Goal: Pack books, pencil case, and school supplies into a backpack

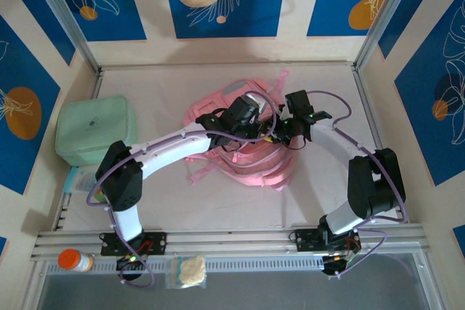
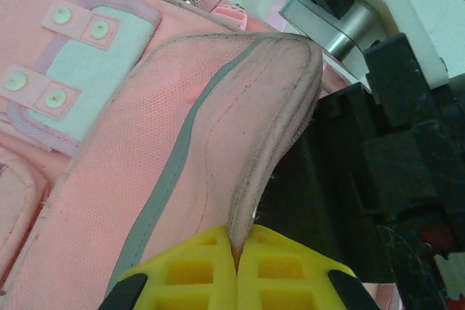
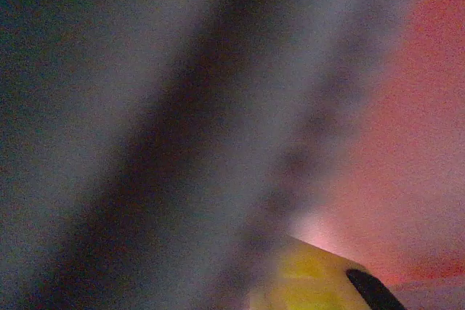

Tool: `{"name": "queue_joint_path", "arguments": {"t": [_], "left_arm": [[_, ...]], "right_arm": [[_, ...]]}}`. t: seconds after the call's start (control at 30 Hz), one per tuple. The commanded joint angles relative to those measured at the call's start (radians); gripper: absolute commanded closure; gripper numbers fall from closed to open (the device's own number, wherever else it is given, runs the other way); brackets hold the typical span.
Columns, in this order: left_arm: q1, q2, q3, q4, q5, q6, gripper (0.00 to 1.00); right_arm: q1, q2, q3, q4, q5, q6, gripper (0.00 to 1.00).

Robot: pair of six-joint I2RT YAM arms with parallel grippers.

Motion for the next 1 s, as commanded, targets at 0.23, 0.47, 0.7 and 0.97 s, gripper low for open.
{"name": "queue_joint_path", "arguments": {"t": [0.23,0.47,0.7,0.97], "left_arm": [[0.006,-0.086,-0.053,0.066,0.106,-0.104,0.78],[0.052,-0.295,-0.212,0.084,0.152,-0.148,0.45],[0.273,-0.472,-0.505,0.155,0.274,-0.292,0.4],[0.418,-0.374,-0.611,0.328,0.5,-0.349,0.4]], "right_arm": [[-0.029,-0.157,-0.013,-0.214,0.013,-0.174,0.8],[-0.031,-0.233,-0.022,-0.347,0.137,-0.226,0.79],[0.066,-0.294,-0.022,-0.444,0.295,-0.212,0.74],[0.369,-0.246,0.025,-0.471,0.529,-0.042,0.61]]}}
